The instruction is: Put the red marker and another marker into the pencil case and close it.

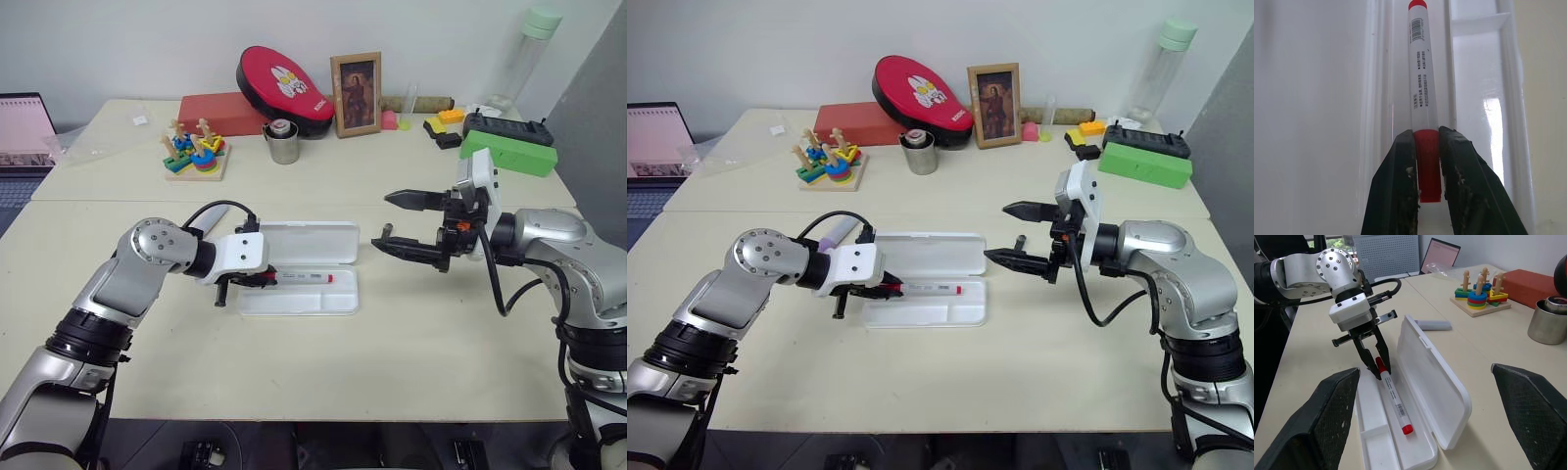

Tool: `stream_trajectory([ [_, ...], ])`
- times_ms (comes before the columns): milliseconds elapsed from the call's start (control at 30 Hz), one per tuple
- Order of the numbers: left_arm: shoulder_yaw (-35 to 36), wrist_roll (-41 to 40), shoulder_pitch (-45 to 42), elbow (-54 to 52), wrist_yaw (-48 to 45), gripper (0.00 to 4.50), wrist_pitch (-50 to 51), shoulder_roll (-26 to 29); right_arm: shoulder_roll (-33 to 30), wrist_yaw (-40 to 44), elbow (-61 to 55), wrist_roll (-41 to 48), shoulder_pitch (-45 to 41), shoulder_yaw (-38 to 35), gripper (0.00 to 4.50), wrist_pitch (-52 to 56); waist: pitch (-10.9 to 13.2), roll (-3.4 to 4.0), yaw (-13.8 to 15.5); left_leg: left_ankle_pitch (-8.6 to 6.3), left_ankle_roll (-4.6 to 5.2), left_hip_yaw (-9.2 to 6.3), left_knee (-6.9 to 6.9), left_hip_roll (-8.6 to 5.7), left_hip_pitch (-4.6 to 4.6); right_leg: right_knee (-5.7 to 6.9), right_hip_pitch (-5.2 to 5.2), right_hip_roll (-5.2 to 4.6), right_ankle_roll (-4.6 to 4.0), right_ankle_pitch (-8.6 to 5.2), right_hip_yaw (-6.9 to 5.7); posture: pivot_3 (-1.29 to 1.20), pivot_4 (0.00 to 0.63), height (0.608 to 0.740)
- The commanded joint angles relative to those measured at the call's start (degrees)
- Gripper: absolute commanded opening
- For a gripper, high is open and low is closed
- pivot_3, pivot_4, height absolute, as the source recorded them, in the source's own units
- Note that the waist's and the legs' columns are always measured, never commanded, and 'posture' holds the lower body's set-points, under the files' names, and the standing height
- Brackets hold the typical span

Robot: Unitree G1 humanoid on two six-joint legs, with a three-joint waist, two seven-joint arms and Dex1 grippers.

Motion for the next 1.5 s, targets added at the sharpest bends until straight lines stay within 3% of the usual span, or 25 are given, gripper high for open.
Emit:
stream_trajectory([
  [33, 2.5, -2.4, 0.6, -4.1, -0.2, 1.33, 3.3, -0.4, 0.0, 0.1, -1.4, 1.0, -0.2, -0.6, 4.50, -0.8, 0.0, 0.00, 0.0, 0.00, 0.00, 0.00, 0.00, 0.00, 0.00, 0.00, 0.00, 0.00, 0.00, 0.00, 0.00, 0.00, 0.150, 0.740],
  [233, 5.0, -4.2, 2.5, -8.1, 2.1, 2.50, 6.4, -0.6, 0.6, 1.0, -0.5, 1.3, -1.2, -0.1, 4.50, -1.2, 0.0, 0.00, -0.1, 0.00, 0.00, -0.01, 0.01, 0.00, 0.00, 0.02, 0.00, 0.00, 0.00, 0.00, 0.00, 0.00, 0.150, 0.740],
  [367, 13.6, -18.2, 1.9, -15.9, 4.8, 3.08, 20.3, -4.3, 1.5, 1.8, 0.8, 1.6, -2.7, 0.0, 4.50, -1.7, 0.0, -0.01, 0.0, 0.00, 0.00, -0.01, 0.03, 0.00, 0.00, 0.02, 0.00, 0.00, 0.00, 0.00, 0.00, 0.00, 0.150, 0.740],
  [500, 26.1, -23.7, -1.7, -16.2, 18.4, 3.74, 29.8, -9.0, 4.3, 0.6, 2.1, 3.7, -6.2, -1.5, 4.50, -1.7, 0.0, -0.02, 0.0, 0.00, 0.00, -0.07, 0.08, 0.00, -0.02, 0.04, 0.04, 0.00, 0.04, -0.02, -0.05, 0.00, 0.150, 0.740],
  [633, 33.2, -21.2, -2.0, -12.6, 29.8, 4.48, 32.9, -9.5, 7.3, -1.9, 4.2, 3.6, -9.6, -1.5, 4.50, -2.3, 0.0, -0.01, -0.6, 0.01, 0.00, -0.11, 0.10, 0.00, 0.12, 0.06, 0.14, 0.01, 0.13, -0.07, -0.06, 0.00, 0.150, 0.740],
  [867, 36.1, -16.3, 4.1, -4.7, 36.4, 4.49, 30.1, -6.4, 10.8, -2.5, 7.1, 1.9, -12.4, 0.5, 4.50, -3.9, 0.0, -0.01, -1.1, 0.01, 0.00, -0.10, 0.03, 0.00, 0.14, 0.06, 0.13, 0.01, -0.01, 0.01, -0.06, 0.00, 0.150, 0.740],
  [1000, 35.1, -13.9, 7.1, 5.9, 37.7, 4.49, 25.1, -7.5, 12.5, -2.3, 7.9, 1.2, -13.1, 2.2, 4.50, -4.6, 0.0, 0.01, -1.2, 0.01, 0.00, -0.10, 0.02, 0.00, 0.15, 0.07, 0.13, 0.01, -0.02, 0.01, -0.06, 0.00, 0.150, 0.740],
  [1233, 30.3, -9.7, 3.4, 23.5, 37.2, 4.49, 16.1, -9.7, 12.8, -2.6, 7.2, 0.6, -13.0, 3.7, 4.50, -4.6, 0.0, -0.01, -0.6, 0.01, -0.01, -0.11, 0.02, 0.00, 0.15, 0.08, 0.13, 0.01, -0.02, 0.02, -0.08, 0.00, 0.150, 0.740],
  [1500, 27.3, -8.2, -1.3, 32.4, 34.7, 4.49, 11.1, -10.8, 12.0, -3.2, 5.4, 0.6, -12.0, 3.2, 4.50, -3.7, 0.0, -0.01, -0.1, 0.01, -0.01, -0.10, 0.02, 0.00, 0.15, 0.08, 0.12, 0.01, -0.02, 0.02, -0.07, 0.00, 0.150, 0.740],
])
